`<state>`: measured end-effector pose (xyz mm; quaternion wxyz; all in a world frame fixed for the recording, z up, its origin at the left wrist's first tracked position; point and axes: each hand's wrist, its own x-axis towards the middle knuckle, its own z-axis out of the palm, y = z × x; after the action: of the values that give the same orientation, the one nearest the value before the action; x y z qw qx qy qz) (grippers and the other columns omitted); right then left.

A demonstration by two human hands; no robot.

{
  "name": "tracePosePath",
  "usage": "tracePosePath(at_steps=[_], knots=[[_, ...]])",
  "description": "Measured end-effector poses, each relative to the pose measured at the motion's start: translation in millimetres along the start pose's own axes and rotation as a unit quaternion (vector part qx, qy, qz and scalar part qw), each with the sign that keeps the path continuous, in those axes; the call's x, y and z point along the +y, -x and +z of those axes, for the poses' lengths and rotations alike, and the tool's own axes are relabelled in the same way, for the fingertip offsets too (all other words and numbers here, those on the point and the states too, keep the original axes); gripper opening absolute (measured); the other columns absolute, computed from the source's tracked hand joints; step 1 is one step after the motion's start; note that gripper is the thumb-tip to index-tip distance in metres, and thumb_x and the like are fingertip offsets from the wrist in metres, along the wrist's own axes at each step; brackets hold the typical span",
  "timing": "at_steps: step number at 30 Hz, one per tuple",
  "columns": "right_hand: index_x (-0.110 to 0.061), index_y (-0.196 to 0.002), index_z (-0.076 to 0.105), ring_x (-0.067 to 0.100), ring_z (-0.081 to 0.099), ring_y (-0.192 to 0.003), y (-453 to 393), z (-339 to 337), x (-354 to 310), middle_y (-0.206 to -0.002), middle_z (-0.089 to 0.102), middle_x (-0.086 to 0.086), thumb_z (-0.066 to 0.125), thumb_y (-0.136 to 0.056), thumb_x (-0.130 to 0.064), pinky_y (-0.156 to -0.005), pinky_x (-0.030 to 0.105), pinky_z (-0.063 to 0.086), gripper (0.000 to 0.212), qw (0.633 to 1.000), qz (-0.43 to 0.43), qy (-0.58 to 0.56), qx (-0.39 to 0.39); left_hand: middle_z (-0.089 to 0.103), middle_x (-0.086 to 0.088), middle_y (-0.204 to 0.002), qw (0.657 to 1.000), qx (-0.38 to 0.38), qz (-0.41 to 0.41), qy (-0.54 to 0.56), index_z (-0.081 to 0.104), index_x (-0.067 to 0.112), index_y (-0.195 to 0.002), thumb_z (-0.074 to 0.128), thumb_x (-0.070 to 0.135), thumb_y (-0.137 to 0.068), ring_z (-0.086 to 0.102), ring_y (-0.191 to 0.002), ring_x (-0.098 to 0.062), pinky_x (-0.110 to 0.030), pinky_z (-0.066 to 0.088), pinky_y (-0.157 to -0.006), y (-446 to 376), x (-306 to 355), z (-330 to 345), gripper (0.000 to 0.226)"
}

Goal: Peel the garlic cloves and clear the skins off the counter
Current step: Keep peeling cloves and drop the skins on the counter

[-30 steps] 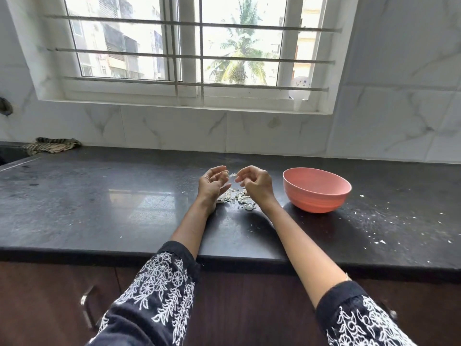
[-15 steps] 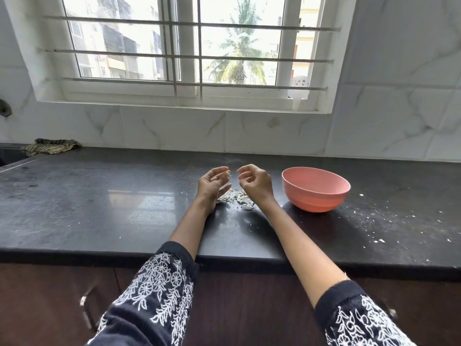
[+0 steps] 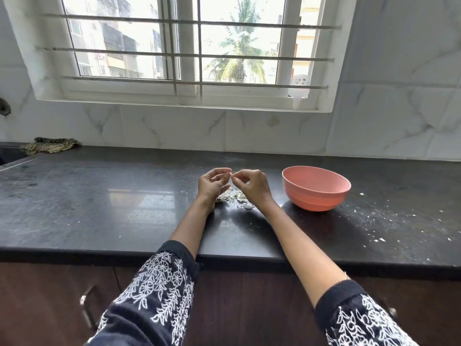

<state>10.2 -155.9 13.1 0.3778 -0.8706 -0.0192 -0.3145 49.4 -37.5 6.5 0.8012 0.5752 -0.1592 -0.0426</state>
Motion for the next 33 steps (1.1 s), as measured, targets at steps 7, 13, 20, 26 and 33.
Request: tracePosePath(at_steps=[7,13,20,26,33], knots=[[-0.018,-0.082,0.073,0.015,0.063,-0.077,0.9,-1.1,0.6,-0.080,0.071,0.000,0.064,-0.081,-0.022,-0.068,0.029,0.048,0.010,0.999,0.029,0.044,-0.002,0.068,0.011,-0.063,0.998,0.005,0.036,-0.050,0.066,0.017,-0.078,0.066,0.004,-0.083,0.062,-0.066,-0.001,-0.020,0.053,-0.072,-1.5,-3.2,-1.8,0.014],[-0.021,-0.082,0.073,0.011,0.060,-0.075,1.6,-3.4,-1.2,-0.078,0.070,-0.004,0.063,-0.079,-0.024,-0.063,0.024,0.041,0.011,0.998,0.034,0.054,0.002,0.067,-0.001,-0.077,0.997,-0.005,0.042,-0.060,0.066,0.014,-0.079,0.066,0.004,-0.083,0.063,-0.069,-0.003,-0.019,0.054,-0.069,-0.3,-2.3,-1.9,0.011],[-0.019,-0.078,0.071,0.012,0.057,-0.068,0.1,-6.8,-1.9,-0.066,0.061,-0.008,0.063,-0.079,-0.020,-0.062,0.026,0.042,0.008,0.997,0.037,0.034,0.051,0.063,0.000,-0.074,0.998,0.007,0.026,-0.059,0.065,0.014,-0.081,0.063,-0.001,-0.085,0.058,-0.069,-0.004,-0.014,0.053,-0.062,2.5,-0.5,0.9,0.016],[-0.013,-0.086,0.071,0.015,0.059,-0.069,-2.5,-5.6,0.2,-0.074,0.067,-0.001,0.060,-0.085,-0.015,-0.066,0.030,0.047,0.011,0.995,0.038,0.004,0.087,0.059,-0.004,-0.078,0.999,0.003,0.021,-0.034,0.061,0.003,-0.100,0.060,-0.004,-0.086,0.056,-0.072,-0.009,-0.014,0.054,-0.064,4.5,1.3,2.3,0.016],[-0.013,-0.096,0.071,0.017,0.065,-0.085,-4.4,-0.8,2.3,-0.088,0.072,0.004,0.053,-0.087,-0.008,-0.076,0.028,0.048,0.021,0.996,0.057,-0.033,0.057,0.065,0.007,-0.059,1.000,0.008,0.014,-0.009,0.062,0.010,-0.079,0.060,-0.005,-0.085,0.058,-0.066,-0.008,-0.015,0.055,-0.063,1.8,0.4,1.4,0.016]])
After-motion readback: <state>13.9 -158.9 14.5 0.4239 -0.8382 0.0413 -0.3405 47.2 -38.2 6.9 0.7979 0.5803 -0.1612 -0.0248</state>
